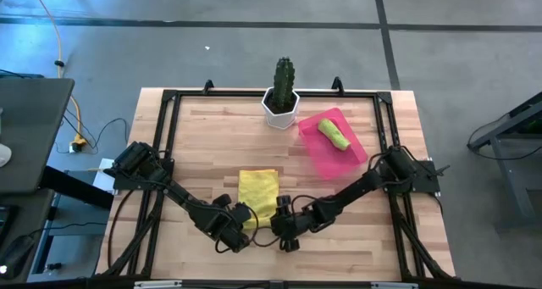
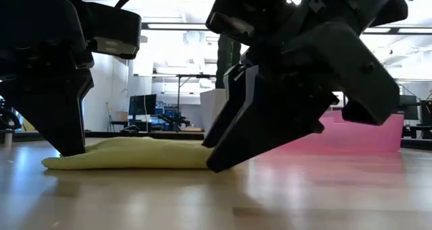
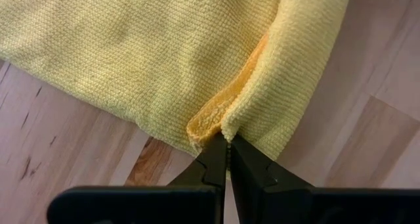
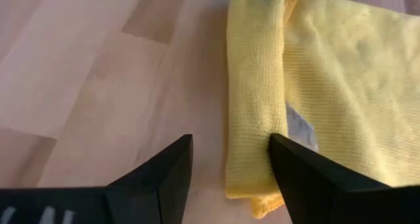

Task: Roll microfiber towels into tight, uniform cylinder then place into a basket
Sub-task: Roll the yellow towel

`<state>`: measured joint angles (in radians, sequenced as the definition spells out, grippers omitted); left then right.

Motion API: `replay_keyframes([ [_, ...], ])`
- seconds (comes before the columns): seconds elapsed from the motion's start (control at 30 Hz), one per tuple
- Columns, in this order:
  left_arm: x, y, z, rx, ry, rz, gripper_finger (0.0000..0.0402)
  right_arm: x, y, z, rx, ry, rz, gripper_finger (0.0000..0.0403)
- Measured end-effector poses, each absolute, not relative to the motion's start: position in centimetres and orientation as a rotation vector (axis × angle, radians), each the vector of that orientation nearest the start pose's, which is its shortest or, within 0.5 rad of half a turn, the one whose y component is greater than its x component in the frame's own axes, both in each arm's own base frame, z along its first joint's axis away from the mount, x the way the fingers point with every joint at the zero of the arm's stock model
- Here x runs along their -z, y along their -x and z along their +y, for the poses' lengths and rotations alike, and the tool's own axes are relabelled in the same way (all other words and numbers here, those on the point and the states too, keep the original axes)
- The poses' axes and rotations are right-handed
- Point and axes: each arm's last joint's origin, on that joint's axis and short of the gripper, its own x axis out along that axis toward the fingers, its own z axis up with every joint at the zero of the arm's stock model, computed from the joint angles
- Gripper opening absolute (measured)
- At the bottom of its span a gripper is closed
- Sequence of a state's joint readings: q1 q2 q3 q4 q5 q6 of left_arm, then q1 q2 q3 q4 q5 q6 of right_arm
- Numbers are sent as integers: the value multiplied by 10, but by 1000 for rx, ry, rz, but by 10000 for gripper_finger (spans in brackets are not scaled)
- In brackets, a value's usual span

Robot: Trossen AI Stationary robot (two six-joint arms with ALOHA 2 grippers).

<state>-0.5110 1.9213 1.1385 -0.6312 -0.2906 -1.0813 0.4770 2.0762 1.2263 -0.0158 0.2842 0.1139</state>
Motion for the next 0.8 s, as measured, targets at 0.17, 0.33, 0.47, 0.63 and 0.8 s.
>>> replay_keyframes([
  [0.17,-129,-302,-160,-501,382,1206,3,-113,-374,181,-87,227,824,197],
  [0.33,-134,-302,-161,-475,405,1206,3,-111,-375,178,-67,197,842,193],
  [0.47,-143,-303,-166,-408,404,1216,3,-110,-374,178,-60,188,849,157],
  [0.63,-147,-305,-172,-337,401,1234,6,-109,-374,177,-24,168,858,73],
  [0.8,-148,-302,-176,-291,341,1243,23,-109,-374,176,-30,158,868,9],
])
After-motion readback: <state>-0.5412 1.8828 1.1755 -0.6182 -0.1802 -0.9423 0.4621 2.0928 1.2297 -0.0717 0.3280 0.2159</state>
